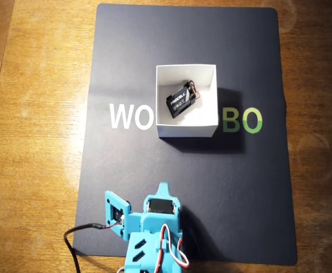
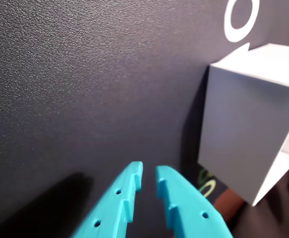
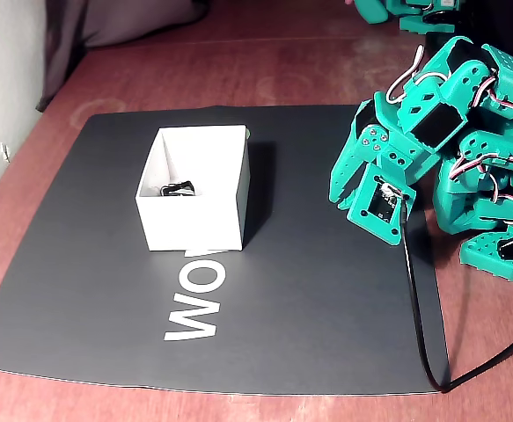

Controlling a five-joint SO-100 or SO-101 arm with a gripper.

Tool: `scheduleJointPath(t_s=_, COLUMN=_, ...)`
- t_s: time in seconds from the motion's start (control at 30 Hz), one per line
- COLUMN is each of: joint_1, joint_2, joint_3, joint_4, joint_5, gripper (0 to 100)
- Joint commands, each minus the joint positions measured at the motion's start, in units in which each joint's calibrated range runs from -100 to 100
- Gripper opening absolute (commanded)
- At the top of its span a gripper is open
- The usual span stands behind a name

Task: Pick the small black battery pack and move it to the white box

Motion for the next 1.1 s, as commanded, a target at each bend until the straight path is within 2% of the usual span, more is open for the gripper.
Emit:
scheduleJointPath(t_s=0.0, joint_1=-0.5, joint_2=-0.1, joint_3=0.0, joint_4=0.7, joint_5=0.2, gripper=1)
scheduleJointPath(t_s=1.07, joint_1=0.2, joint_2=-0.1, joint_3=1.5, joint_4=0.2, joint_5=0.2, gripper=1)
